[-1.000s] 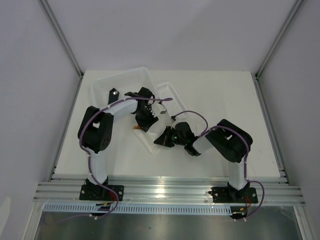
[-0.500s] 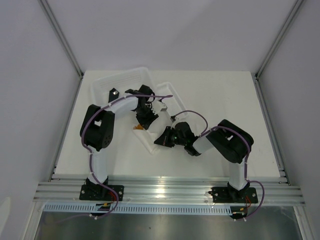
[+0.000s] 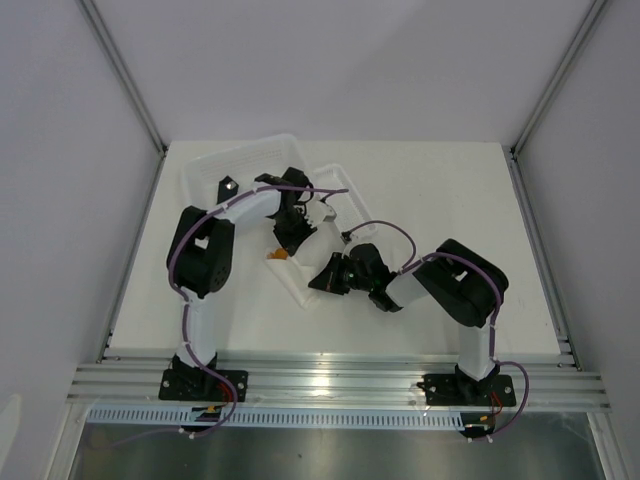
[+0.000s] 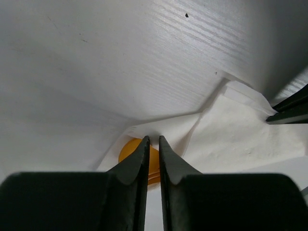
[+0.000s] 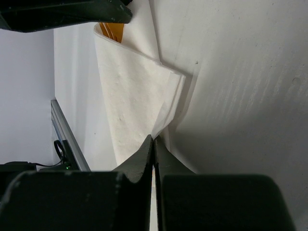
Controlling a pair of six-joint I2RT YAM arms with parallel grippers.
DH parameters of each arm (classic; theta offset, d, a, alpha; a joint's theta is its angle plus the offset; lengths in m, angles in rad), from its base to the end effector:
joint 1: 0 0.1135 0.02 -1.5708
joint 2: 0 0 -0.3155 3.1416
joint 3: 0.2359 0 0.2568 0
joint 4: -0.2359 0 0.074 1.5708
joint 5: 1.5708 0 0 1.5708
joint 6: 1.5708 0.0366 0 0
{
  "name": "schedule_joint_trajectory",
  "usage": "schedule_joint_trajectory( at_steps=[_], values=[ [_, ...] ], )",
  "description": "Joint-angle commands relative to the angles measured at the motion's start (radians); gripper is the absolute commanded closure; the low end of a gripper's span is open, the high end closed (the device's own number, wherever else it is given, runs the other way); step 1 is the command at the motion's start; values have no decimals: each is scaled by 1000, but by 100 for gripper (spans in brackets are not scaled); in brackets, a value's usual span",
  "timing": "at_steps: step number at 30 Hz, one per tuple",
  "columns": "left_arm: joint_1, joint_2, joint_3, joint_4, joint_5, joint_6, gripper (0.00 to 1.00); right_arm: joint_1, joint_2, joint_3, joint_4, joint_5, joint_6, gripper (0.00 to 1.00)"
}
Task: Place the utensils on the paper napkin and roll it up
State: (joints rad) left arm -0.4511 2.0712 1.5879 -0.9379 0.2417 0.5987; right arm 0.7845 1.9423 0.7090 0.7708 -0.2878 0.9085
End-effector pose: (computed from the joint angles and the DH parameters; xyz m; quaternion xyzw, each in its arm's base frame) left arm 0.3892 -0.1983 0.2191 0.5039 0.8521 -0.1144 0.0828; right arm 0.2556 0.2698 0.1431 -0.0232 0.8446 0.4708 0.2537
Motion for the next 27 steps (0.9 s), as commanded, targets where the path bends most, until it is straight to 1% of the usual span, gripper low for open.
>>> schedule_joint_trajectory(
  at_steps=[1, 2, 3, 4, 8, 13, 16, 20, 23, 24, 27],
  values=[
    [-9, 18, 52, -45, -7, -10, 86, 9, -29, 1, -27, 39, -26, 100],
    [-9, 20, 55, -51, -8, -11, 89, 9, -29, 3, -25, 39, -28, 100],
    [-9, 20, 57, -55, -10, -10, 97, 7, -31, 3, -24, 39, -26, 100],
    [-9, 21, 57, -56, -13, -11, 99, 9, -32, 4, -24, 41, -26, 100],
    [-9, 13, 46, -59, -19, -7, 99, 7, -43, 13, -34, 41, -37, 100],
    [-9, -22, -6, -18, -47, 13, 99, 10, -74, 18, -62, 55, -75, 100],
    [-8, -39, -14, -12, -25, 24, 99, 13, -79, 30, -79, 50, -106, 100],
    [-8, -103, -5, 28, -5, 15, 99, 15, -65, 33, -61, 19, -100, 100],
    [-9, -109, 0, 48, -7, 13, 94, 21, -66, 30, -62, 13, -96, 100],
    [-9, -102, 4, 45, -8, 15, 89, 22, -69, 30, -64, 12, -95, 100],
    [-21, -83, -6, 37, -25, 42, 84, 35, -74, 29, -67, 12, -89, 100]
  ],
)
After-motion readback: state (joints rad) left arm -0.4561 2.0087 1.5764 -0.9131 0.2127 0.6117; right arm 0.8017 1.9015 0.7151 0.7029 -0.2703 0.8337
